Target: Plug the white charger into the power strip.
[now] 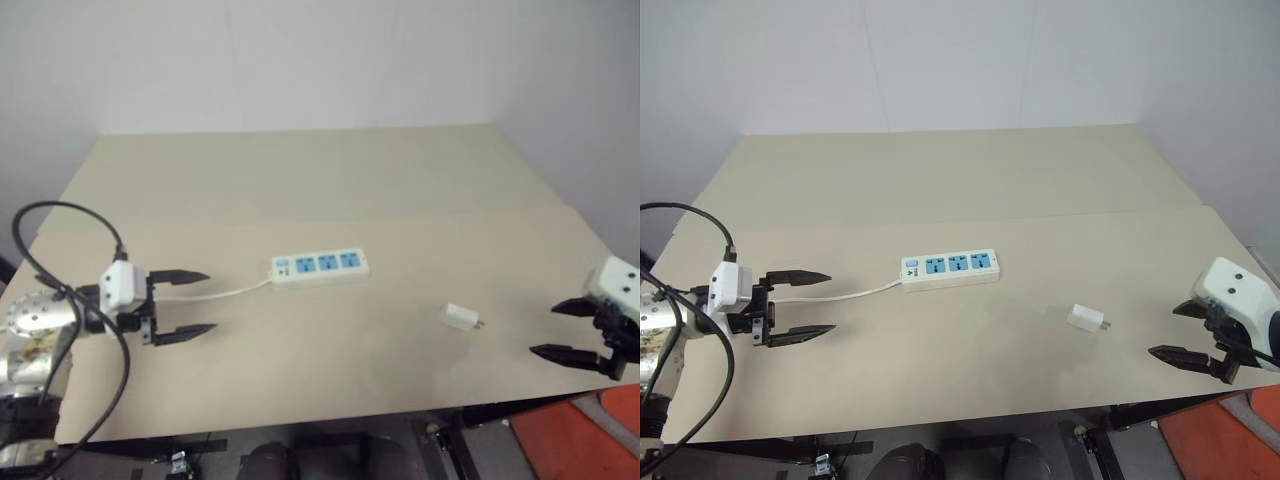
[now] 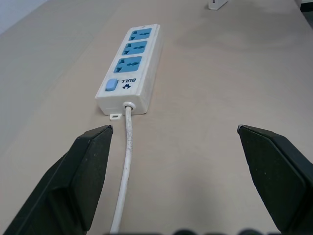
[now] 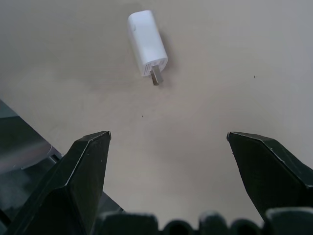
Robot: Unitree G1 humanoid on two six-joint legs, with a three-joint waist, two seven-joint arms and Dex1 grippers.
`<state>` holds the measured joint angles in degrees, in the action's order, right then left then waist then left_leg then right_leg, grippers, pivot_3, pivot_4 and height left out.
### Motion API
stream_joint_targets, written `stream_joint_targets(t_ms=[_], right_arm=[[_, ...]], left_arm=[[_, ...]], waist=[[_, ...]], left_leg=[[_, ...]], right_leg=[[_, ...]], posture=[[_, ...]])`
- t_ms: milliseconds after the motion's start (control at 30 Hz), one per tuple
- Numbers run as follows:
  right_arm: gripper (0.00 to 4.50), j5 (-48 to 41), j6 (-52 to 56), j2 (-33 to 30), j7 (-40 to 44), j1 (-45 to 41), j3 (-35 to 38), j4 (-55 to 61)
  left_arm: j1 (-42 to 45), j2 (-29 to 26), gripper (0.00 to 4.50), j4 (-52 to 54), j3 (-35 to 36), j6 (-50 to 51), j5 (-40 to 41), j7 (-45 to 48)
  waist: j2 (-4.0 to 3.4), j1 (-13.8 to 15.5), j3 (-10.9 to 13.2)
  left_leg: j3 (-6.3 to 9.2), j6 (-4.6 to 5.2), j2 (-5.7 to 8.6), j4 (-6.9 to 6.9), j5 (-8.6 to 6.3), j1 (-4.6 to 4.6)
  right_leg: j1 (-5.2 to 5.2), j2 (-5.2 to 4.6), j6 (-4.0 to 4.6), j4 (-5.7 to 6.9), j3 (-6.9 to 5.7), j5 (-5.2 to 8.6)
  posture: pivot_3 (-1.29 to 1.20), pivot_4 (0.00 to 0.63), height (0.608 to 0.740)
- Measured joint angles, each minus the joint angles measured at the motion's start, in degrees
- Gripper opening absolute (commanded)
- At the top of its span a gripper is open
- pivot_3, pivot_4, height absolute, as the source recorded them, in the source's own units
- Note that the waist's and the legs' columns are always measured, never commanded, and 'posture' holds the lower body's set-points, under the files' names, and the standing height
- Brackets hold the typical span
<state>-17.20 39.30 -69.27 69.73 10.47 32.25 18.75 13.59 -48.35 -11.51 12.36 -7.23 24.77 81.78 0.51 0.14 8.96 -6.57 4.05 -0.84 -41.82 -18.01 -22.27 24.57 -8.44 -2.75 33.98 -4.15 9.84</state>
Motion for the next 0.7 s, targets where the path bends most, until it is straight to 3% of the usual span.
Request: stream_joint_targets(t_ms=[433,533,700], right_arm=[[4.5,-1.36,1.68,0.15,-1.4,-2.04,-1.04,2.22],[4.5,-1.77,2.06,0.97,-2.5,-2.11,-1.12,3.57],[4.5,-2.7,2.58,3.35,-4.29,-2.08,-1.07,6.18]], left_arm=[[1.43,0.4,4.45,0.13,-0.47,0.17,-0.04,-1.19],[6.62,1.7,4.45,-3.33,-2.04,-1.0,-0.78,-1.08],[21.27,7.51,4.45,-19.97,-5.82,-7.82,-5.59,-1.0]], waist=[[0.0,0.1,0.0],[0.0,0.54,0.0],[0.05,0.81,0.0]], left_leg=[[0.0,0.0,0.0,0.0,0.0,-0.01],[0.01,0.0,0.02,-0.01,0.0,0.01],[0.02,0.03,0.13,-0.04,0.0,0.0]], right_leg=[[0.01,0.0,0.01,0.01,0.0,0.0],[-0.04,0.0,0.01,0.03,-0.02,0.0],[-0.18,0.01,-0.04,0.0,-0.1,-0.04]], posture=[[0.0,0.15,0.74],[0.0,0.15,0.74],[0.0,0.15,0.74]])
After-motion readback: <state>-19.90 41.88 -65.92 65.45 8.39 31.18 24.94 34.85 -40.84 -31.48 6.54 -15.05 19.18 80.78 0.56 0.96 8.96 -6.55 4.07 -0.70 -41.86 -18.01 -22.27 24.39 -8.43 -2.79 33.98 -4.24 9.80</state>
